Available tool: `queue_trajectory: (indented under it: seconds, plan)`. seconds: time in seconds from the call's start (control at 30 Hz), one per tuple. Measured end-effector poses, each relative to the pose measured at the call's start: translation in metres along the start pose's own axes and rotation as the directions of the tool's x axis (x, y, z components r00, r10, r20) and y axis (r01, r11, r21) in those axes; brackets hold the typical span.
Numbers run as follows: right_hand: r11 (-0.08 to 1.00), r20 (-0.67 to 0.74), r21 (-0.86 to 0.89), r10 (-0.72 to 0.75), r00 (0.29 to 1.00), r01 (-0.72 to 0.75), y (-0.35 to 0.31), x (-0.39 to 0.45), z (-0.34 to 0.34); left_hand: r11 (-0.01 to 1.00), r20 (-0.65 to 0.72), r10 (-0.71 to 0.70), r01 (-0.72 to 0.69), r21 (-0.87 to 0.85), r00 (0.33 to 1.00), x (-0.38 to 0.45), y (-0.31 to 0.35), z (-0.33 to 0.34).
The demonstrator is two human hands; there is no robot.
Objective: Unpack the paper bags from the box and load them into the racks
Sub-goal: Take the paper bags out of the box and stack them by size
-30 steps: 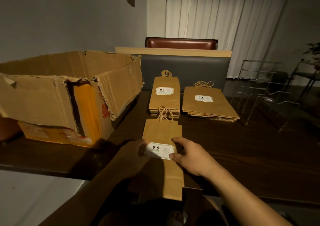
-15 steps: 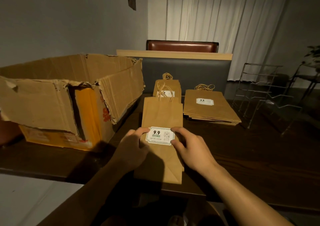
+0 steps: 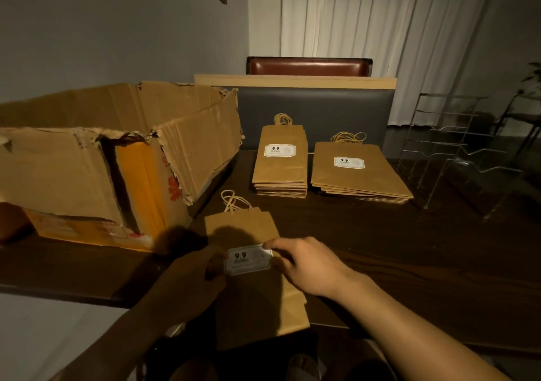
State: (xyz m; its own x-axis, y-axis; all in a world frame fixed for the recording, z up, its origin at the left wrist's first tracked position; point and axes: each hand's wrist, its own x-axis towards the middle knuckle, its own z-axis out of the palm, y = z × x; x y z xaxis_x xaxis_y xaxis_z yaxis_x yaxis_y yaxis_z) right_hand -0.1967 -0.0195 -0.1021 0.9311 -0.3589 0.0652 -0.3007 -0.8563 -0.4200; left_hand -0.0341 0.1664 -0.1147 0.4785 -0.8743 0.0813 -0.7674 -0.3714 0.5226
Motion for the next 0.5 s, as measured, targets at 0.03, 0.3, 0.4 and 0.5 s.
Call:
queue_trajectory:
  seconds: [0.03, 0.3, 0.4, 0.5]
  plan:
    - [0.999, 0.002, -0.045, 0.013, 1.0, -0.013, -0.001, 0.006, 0.001, 1.0, -0.021, -0.002, 0.002, 0.027, 1.0, 0.004, -0.001, 0.001]
    - [0.944, -0.01, -0.31, 0.117, 0.993, -0.115, 0.004, 0.027, -0.004, 0.955, -0.094, -0.05, 0.076, 0.288, 0.994, 0.036, 0.003, 0.009]
    - [0.918, 0.013, -0.389, 0.087, 0.996, -0.075, -0.007, 0.026, -0.015, 0.936, -0.065, -0.008, 0.03, 0.35, 0.998, 0.033, 0.013, 0.006]
    - [0.932, -0.079, -0.363, -0.021, 0.997, -0.009, -0.032, 0.032, -0.041, 0.967, -0.086, 0.082, -0.059, 0.249, 0.993, 0.029, 0.036, -0.02]
